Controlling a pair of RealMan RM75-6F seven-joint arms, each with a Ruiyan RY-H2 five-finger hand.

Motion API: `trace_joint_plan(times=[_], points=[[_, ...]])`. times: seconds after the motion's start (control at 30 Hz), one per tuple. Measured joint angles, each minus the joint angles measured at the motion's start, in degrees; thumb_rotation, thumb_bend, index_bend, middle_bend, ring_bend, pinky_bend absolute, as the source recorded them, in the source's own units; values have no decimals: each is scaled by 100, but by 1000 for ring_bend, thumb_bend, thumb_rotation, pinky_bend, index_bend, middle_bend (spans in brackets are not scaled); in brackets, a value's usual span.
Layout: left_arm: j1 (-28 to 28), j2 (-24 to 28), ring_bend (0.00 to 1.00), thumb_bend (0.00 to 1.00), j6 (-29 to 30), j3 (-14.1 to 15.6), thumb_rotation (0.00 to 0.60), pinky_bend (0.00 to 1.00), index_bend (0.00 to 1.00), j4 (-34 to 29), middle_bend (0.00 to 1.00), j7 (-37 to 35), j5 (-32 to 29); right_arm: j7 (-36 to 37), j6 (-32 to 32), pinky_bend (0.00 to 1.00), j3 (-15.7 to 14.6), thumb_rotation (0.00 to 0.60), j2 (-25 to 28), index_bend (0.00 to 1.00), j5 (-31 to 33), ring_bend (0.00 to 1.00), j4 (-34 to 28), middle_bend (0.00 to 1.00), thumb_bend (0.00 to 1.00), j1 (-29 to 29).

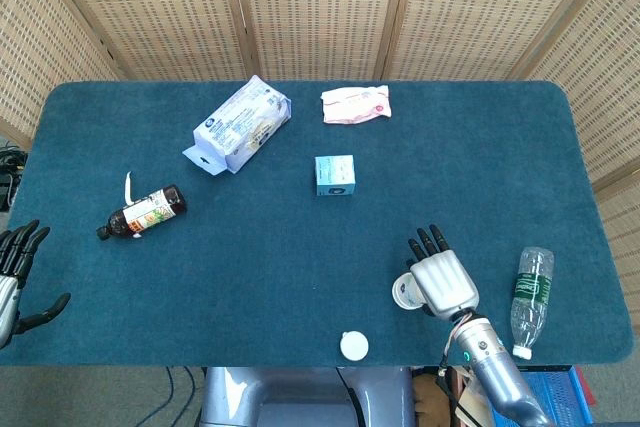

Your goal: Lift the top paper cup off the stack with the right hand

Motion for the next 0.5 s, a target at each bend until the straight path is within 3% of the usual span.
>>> trace_joint_plan(times=[0.5], points=[[13, 27, 0, 270, 23, -4, 600, 0, 0, -3, 0, -58, -2, -857, 410, 0, 56, 600, 319, 491, 27, 0, -624, 188, 169, 131]])
